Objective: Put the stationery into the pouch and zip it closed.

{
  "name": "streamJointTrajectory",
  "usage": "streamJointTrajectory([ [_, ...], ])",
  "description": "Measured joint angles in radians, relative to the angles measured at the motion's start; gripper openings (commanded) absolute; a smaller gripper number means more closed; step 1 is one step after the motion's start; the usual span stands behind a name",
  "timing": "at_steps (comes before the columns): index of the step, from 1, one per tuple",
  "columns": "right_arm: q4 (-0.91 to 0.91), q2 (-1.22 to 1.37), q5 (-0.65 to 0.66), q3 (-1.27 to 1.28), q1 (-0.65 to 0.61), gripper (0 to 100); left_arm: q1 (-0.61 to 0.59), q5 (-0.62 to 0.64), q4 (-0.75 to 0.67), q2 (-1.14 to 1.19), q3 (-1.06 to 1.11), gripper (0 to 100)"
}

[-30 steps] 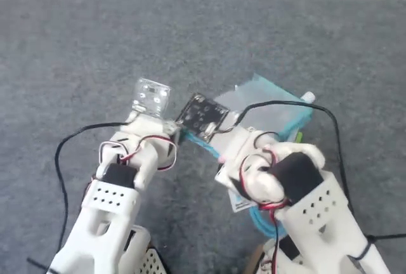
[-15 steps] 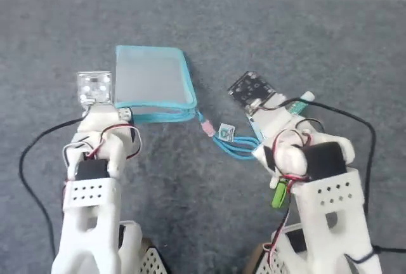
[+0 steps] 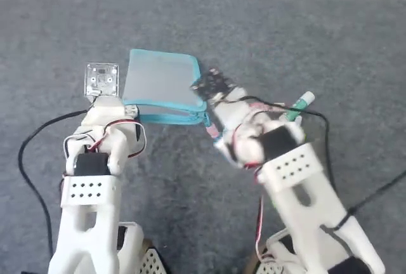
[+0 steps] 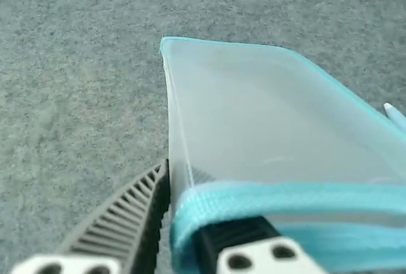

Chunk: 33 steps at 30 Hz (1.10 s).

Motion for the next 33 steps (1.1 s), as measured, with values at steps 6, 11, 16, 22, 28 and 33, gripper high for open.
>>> streamJointTrajectory([
  [6, -0.175, 0.0, -0.003, 0.129, -0.063, 35.1, 0.0, -0.028, 0.0, 0.0, 0.0, 1],
  [11, -0.299, 0.002, -0.115, 0.172, -0.095, 35.0, 0.0, -0.029, 0.0, 0.0, 0.0, 1],
  [16, -0.431, 0.104, -0.184, 0.176, -0.097, 35.0, 0.037, -0.029, 0.094, 0.0, -0.048, 1],
  [22, -0.437, 0.316, -0.178, 0.103, -0.064, 21.6, 0.054, -0.029, 0.226, 0.0, -0.15, 1],
  [28, -0.43, 0.339, -0.178, 0.052, 0.009, 2.0, 0.054, -0.063, 0.338, 0.0, -0.244, 1],
  [33, -0.361, 0.229, -0.178, 0.032, 0.054, 0.6, 0.06, -0.064, 0.479, 0.0, -0.368, 1],
])
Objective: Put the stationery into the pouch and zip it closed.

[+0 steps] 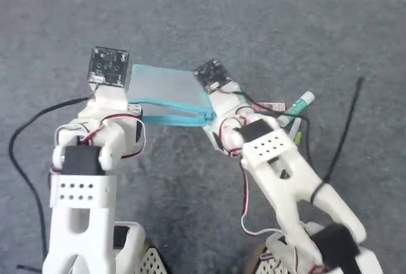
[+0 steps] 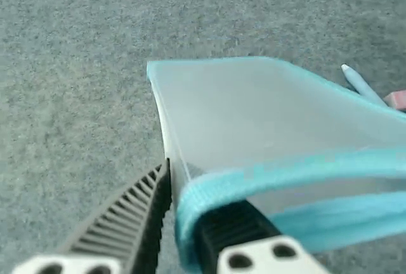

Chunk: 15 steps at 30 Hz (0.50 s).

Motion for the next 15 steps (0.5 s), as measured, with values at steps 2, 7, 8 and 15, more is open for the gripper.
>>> streamJointTrajectory([
  [2, 0.054, -0.069, 0.0, -0.034, 0.012, 0.6, 0.002, 0.002, 0.044, 0.0, -0.061, 1],
  [7, 0.272, -0.178, 0.034, -0.216, 0.025, 0.6, 0.003, 0.0, 0.16, 0.0, -0.242, 1],
  [8, 0.319, -0.18, 0.048, -0.264, 0.025, 0.6, 0.003, 0.0, 0.184, 0.0, -0.284, 1],
  [15, 0.535, -0.183, 0.101, -0.56, 0.021, 0.6, 0.011, 0.0, 0.302, 0.02, -0.493, 1],
])
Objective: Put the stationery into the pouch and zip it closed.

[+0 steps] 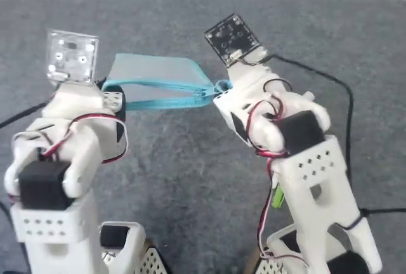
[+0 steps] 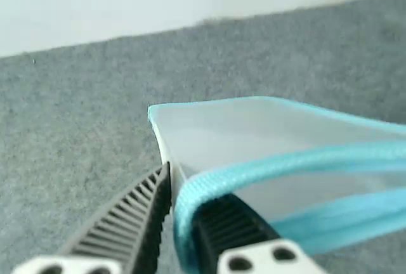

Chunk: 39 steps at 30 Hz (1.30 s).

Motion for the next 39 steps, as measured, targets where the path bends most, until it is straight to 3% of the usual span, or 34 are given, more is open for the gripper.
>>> streamJointTrajectory([
  [5, -0.005, 0.011, 0.011, -0.017, 0.008, 0.6, 0.04, 0.005, 0.061, 0.095, -0.077, 1],
  [10, -0.015, 0.023, 0.025, -0.017, 0.158, 0.6, 0.058, 0.006, 0.104, 0.095, -0.147, 1],
  [17, -0.1, 0.068, 0.072, 0.046, 0.265, 0.6, 0.14, 0.008, 0.183, 0.097, -0.255, 1],
  [22, -0.201, 0.135, 0.074, 0.098, 0.282, 0.6, 0.218, 0.034, 0.233, 0.1, -0.361, 1],
  [39, -0.47, 0.459, 0.074, 0.166, 0.304, 0.6, 0.305, 0.04, 0.239, 0.098, -0.477, 1],
])
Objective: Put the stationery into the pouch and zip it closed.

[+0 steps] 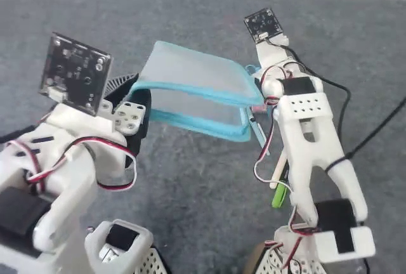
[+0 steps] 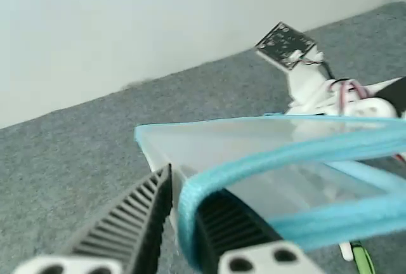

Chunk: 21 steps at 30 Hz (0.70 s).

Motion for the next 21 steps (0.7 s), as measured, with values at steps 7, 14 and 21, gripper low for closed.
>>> streamJointTrajectory([
  [7, -0.04, 0.126, -0.002, -0.023, 0.002, 0.6, 0.074, 0.029, 0.005, 0.002, -0.052, 1],
  [14, -0.04, 0.239, -0.002, -0.138, 0.005, 0.6, 0.163, 0.029, 0.005, 0.003, -0.061, 1],
  [21, -0.04, 0.256, 0.0, -0.224, 0.023, 0.6, 0.269, 0.029, 0.009, -0.074, -0.06, 1],
])
